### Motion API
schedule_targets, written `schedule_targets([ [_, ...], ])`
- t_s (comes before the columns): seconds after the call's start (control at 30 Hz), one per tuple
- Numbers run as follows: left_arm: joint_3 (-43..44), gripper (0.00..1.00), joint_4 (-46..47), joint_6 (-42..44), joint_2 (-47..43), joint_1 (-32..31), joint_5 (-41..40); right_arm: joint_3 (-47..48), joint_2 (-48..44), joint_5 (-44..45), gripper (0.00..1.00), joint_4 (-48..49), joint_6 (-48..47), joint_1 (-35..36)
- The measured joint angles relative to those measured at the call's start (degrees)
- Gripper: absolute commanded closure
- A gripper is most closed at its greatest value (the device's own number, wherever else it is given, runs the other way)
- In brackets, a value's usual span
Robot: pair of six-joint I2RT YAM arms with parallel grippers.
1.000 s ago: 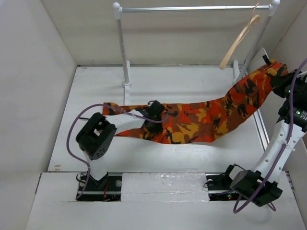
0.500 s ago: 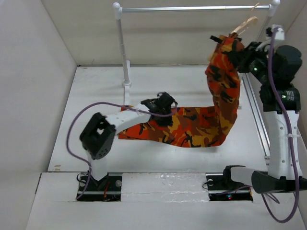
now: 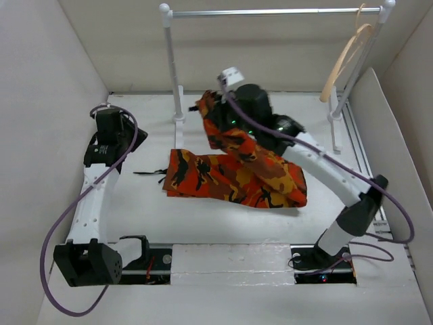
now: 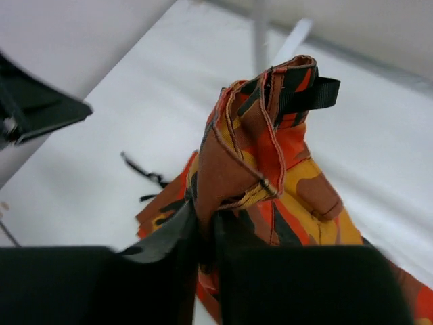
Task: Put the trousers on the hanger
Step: Fold the trousers at the center of the board.
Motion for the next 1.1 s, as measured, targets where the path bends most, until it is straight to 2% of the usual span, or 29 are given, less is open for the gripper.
schedule_targets([
  [0.03, -0.1, 0.76, -0.9, 0.7, 0.3, 1.9, 0.8, 0.0, 2.1, 0.8, 0.66, 1.1, 0.0, 2.8],
  [0.07, -0.1, 0.76, -1.7, 1.3, 0.5, 3.7, 1.6, 0.0, 4.3, 1.0, 0.49, 2.4, 0.1, 5.4],
  [0.1, -0.1, 0.76, -2.1, 1.9, 0.6, 5.3, 2.5, 0.1, 6.6, 0.8, 0.42, 3.7, 0.3, 7.6],
  [0.17, 0.0, 0.75, -2.6, 3.0, 0.5, 8.1, 3.9, 0.5, 11.5, -1.1, 0.38, 6.2, 0.6, 11.8],
  [0.23, 0.5, 0.75, -3.3, 4.0, 0.6, 10.0, 4.0, 0.7, 16.3, -5.0, 0.19, 7.3, 1.6, 14.9],
  [0.27, 1.0, 0.75, -3.6, 4.3, 0.8, 10.4, 4.1, 0.7, 18.1, -6.3, 0.04, 7.2, 2.2, 15.7],
  [0.33, 1.8, 0.74, -3.4, 4.9, 1.3, 10.4, 5.4, 0.1, 20.3, -7.9, 0.01, 6.6, 2.1, 16.3],
  [0.43, 1.7, 0.74, -1.9, 5.0, 2.5, 8.6, 7.5, -2.8, 18.3, -9.0, 0.11, 5.3, 1.6, 14.6],
  [0.47, 1.3, 0.74, -0.9, 5.0, 3.0, 6.9, 7.8, -5.0, 15.9, -9.2, 0.35, 5.4, 1.2, 13.3],
  [0.53, -0.4, 0.74, 1.9, 4.5, 4.0, 1.6, 8.7, -11.2, 8.9, -9.5, 0.71, 5.8, 0.5, 9.7],
  [0.57, -1.3, 0.74, 3.0, 4.3, 4.8, -1.9, 9.0, -15.3, 4.0, -9.4, 0.92, 6.5, 0.6, 7.0],
  [0.6, -2.0, 0.75, 3.8, 3.9, 6.1, -5.6, 9.2, -19.0, -0.3, -9.3, 0.99, 7.0, 0.4, 4.7],
  [0.73, -4.5, 0.75, 7.7, 3.5, 13.9, -16.9, 10.6, -32.8, -17.5, -7.6, 1.00, 6.9, 0.1, -6.4],
  [0.83, -7.4, 0.76, 9.9, 3.5, 20.2, -19.2, 11.5, -43.7, -26.7, -6.7, 1.00, 5.5, -0.5, -11.9],
  [1.0, -12.1, 0.77, 11.4, 3.2, 28.1, -12.7, 11.6, -60.3, -36.0, -6.7, 1.00, -0.3, -0.5, -19.0],
  [1.1, -14.6, 0.78, 12.9, 2.5, 28.7, -6.9, 13.4, -68.0, -39.7, -7.5, 1.00, -1.3, 0.4, -21.9],
])
